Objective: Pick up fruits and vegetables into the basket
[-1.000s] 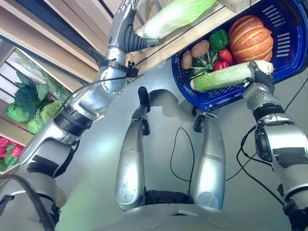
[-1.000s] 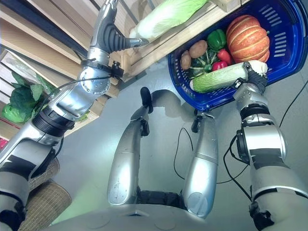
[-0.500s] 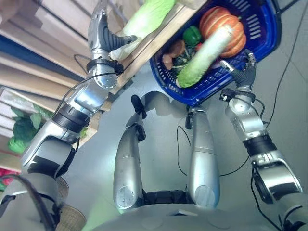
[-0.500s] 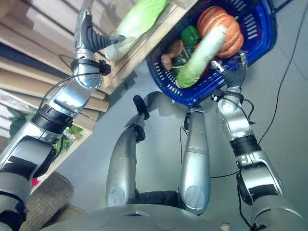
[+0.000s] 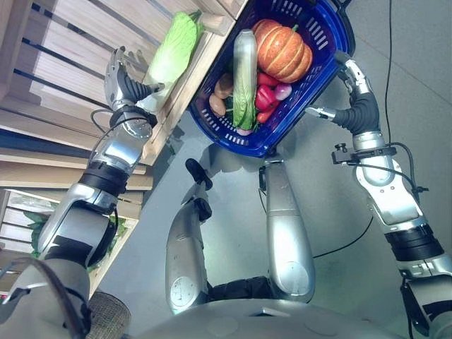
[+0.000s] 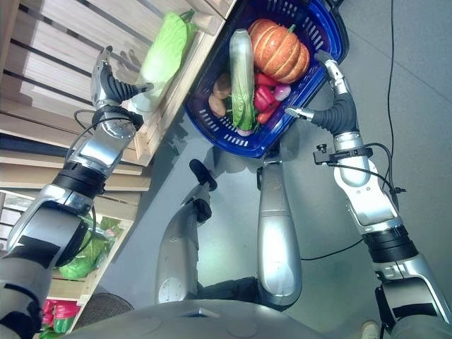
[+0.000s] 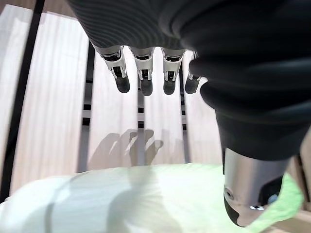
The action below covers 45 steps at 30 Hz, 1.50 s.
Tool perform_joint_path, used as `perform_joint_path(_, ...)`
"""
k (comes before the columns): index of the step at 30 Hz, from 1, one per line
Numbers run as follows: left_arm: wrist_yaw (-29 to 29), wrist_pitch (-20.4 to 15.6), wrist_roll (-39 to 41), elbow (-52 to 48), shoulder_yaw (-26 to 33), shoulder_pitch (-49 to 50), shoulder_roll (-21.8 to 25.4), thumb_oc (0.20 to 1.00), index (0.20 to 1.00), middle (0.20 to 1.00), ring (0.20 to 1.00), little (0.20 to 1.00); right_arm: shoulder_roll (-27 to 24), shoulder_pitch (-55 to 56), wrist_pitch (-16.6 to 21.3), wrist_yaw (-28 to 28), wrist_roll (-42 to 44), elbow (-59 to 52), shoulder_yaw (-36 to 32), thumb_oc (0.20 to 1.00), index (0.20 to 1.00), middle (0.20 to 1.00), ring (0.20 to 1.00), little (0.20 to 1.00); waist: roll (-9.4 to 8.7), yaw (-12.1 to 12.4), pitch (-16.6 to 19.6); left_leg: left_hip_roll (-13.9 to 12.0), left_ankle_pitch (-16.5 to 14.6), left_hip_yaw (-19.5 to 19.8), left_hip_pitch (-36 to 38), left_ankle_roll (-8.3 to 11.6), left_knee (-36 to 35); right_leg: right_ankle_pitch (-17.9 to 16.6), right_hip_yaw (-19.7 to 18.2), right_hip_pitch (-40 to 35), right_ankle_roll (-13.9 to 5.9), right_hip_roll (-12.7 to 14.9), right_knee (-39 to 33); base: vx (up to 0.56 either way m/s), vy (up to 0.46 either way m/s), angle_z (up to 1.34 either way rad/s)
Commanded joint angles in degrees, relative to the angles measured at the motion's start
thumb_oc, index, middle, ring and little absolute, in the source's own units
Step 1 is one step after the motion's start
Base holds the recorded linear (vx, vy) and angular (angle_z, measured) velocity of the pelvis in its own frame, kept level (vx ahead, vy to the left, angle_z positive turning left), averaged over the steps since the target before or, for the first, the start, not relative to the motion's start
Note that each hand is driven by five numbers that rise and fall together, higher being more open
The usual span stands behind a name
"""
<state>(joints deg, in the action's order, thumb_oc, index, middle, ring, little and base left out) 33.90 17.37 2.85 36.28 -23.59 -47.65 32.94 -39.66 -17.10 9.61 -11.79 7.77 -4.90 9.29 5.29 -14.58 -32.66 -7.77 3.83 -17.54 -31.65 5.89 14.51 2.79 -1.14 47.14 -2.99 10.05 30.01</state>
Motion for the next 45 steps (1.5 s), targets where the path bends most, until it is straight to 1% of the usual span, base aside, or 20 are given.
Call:
perform_joint_path(1, -0.3, -0.1, 1.7, 6.1, 4.4, 1.1, 0.7, 1.0, 1.0, 1.0, 1.0, 1.0, -0.2, 0.3, -0.1, 2.2, 0.6, -4.9, -0.9, 1.0, 1.0, 1.0, 1.0, 1.0, -1.81, -2.2, 2.9, -0.8, -1.4, 0.9, -3.0, 1.25, 5.2, -0.5, 1.0, -2.6, -1.37, -3.0, -2.3, 0.02, 0.009, -0.04)
perform_joint_path(4, -1.2, 1.1, 1.5, 9.3, 4.3, 1.1, 0.6, 1.0, 1.0, 1.0, 1.0, 1.0, -0.3, -1.0, -2.6, 3.2, 0.5, -5.9, 0.0, 1.0, 1.0, 1.0, 1.0, 1.0, -1.99, -2.3, 2.9, -0.8, -1.4, 0.8, -2.9, 1.29, 5.3, -0.3, 1.0, -2.7, -1.07, -3.1, -2.2, 0.03, 0.029, -0.04)
perform_joint_path(9, -4.0, 2.2, 5.3, 13.1, 4.6, 1.4, 0.8, 1.0, 1.0, 1.0, 1.0, 1.0, -0.4, -2.3, -5.6, 5.4, 3.0, -7.2, 1.1, 1.0, 1.0, 1.0, 1.0, 1.0, -2.07, -2.7, 2.9, -1.0, -1.5, 0.4, -3.1, 1.36, 5.5, 0.0, 0.7, -2.5, -0.77, -3.2, -2.1, 0.03, 0.043, -0.04)
perform_joint_path(11, -5.8, 2.1, 7.7, 14.7, 5.0, 1.4, 0.8, 1.0, 1.0, 1.0, 1.0, 1.0, -0.2, -2.8, -6.8, 6.1, 3.7, -7.6, 1.7, 1.0, 1.0, 1.0, 1.0, 1.0, -2.12, -2.8, 2.9, -1.0, -1.6, 0.3, -3.4, 1.36, 5.8, 0.1, 0.6, -2.3, -0.66, -3.2, -2.0, 0.03, 0.033, -0.03)
perform_joint_path(16, -7.0, 1.4, 9.2, 18.2, 5.4, 0.7, 1.3, 1.0, 1.0, 1.0, 1.0, 1.0, -0.2, -3.4, -9.3, 6.9, 5.1, -7.8, 3.3, 1.0, 1.0, 1.0, 1.0, 1.0, -2.39, -3.2, 2.9, -1.3, -1.6, -0.1, -3.9, 1.32, 6.2, 0.3, 0.2, -1.8, -0.36, -3.5, -1.8, 0.03, 0.029, -0.01)
perform_joint_path(17, -7.2, 1.3, 9.3, 18.7, 5.2, 0.7, 1.3, 1.0, 1.0, 1.0, 1.0, 1.0, -0.1, -3.2, -9.6, 6.7, 5.5, -7.4, 3.7, 1.0, 1.0, 1.0, 1.0, 1.0, -2.43, -3.3, 2.9, -1.3, -3.2, 0.5, -3.0, 1.87, 6.7, 2.0, 0.0, -2.7, -0.65, -3.6, -1.1, 0.09, 0.049, -0.03)
perform_joint_path(26, -9.7, 1.0, 10.4, 21.4, 3.8, -1.8, 2.0, 1.0, 1.0, 1.0, 1.0, 1.0, 0.2, -3.4, -11.2, 5.7, 8.1, -6.3, 5.1, 1.0, 1.0, 1.0, 1.0, 1.0, -2.95, -3.8, 2.9, -1.7, -3.9, 0.0, -4.6, 1.69, 7.9, 2.5, -0.4, -1.6, -0.38, -3.9, -0.6, 0.02, 0.015, -0.08)
perform_joint_path(30, -10.3, 0.6, 10.9, 22.2, 3.2, -2.6, 1.7, 1.0, 1.0, 1.0, 1.0, 1.0, 0.5, -3.3, -10.9, 5.1, 8.4, -5.7, 5.8, 1.0, 1.0, 1.0, 1.0, 1.0, -3.1, -3.9, 2.9, -1.7, -4.2, -0.1, -5.0, 1.57, 8.2, 2.7, -0.6, -1.0, -0.39, -4.0, -0.3, 0.01, 0.004, -0.01)
perform_joint_path(31, -10.6, -0.5, 10.9, 22.5, 3.0, -2.7, 1.6, 1.0, 1.0, 1.0, 1.0, 1.0, 0.7, -3.5, -10.9, 4.9, 8.3, -5.4, 6.0, 1.0, 1.0, 1.0, 1.0, 1.0, -3.17, -4.0, 2.9, -1.7, -4.3, -0.2, -5.4, 1.51, 8.4, 2.7, -0.7, -0.7, -0.38, -4.2, -0.1, 0.0, 0.0, 0.0)
perform_joint_path(38, -13.9, -2.2, 11.7, 22.5, 1.9, -4.0, 1.0, 1.0, 1.0, 1.0, 1.0, 1.0, 1.3, -3.4, -10.9, 4.8, 9.9, -4.7, 6.4, 1.0, 1.0, 1.0, 1.0, 1.0, -3.65, -4.2, 2.9, -1.9, -4.7, -0.4, -6.5, 1.31, 9.0, 2.5, -1.0, 0.0, -0.48, -4.7, -0.1, 0.0, 0.0, 0.0)
perform_joint_path(41, -15.6, -1.4, 10.9, 22.5, 1.3, -4.3, 1.0, 1.0, 1.0, 1.0, 1.0, 1.0, 1.5, -2.9, -10.5, 5.1, 10.8, -4.2, 6.2, 1.0, 1.0, 1.0, 1.0, 1.0, -3.84, -4.4, 2.9, -2.2, -4.9, -0.7, -6.6, 1.28, 9.2, 2.4, -1.1, 0.2, -0.62, -4.6, 0.0, 0.0, 0.001, -0.04)
perform_joint_path(45, -17.9, -0.2, 11.0, 24.0, 0.7, -4.7, 1.0, 1.0, 1.0, 1.0, 1.0, 1.0, 1.5, -2.8, -10.9, 5.2, 12.3, -4.0, 6.0, 1.0, 1.0, 1.0, 1.0, 1.0, -3.88, -4.7, 2.9, -2.3, -4.9, -1.0, -6.5, 1.35, 9.0, 2.2, -1.1, 0.2, -0.71, -4.6, -0.4, 0.0, 0.002, -0.01)
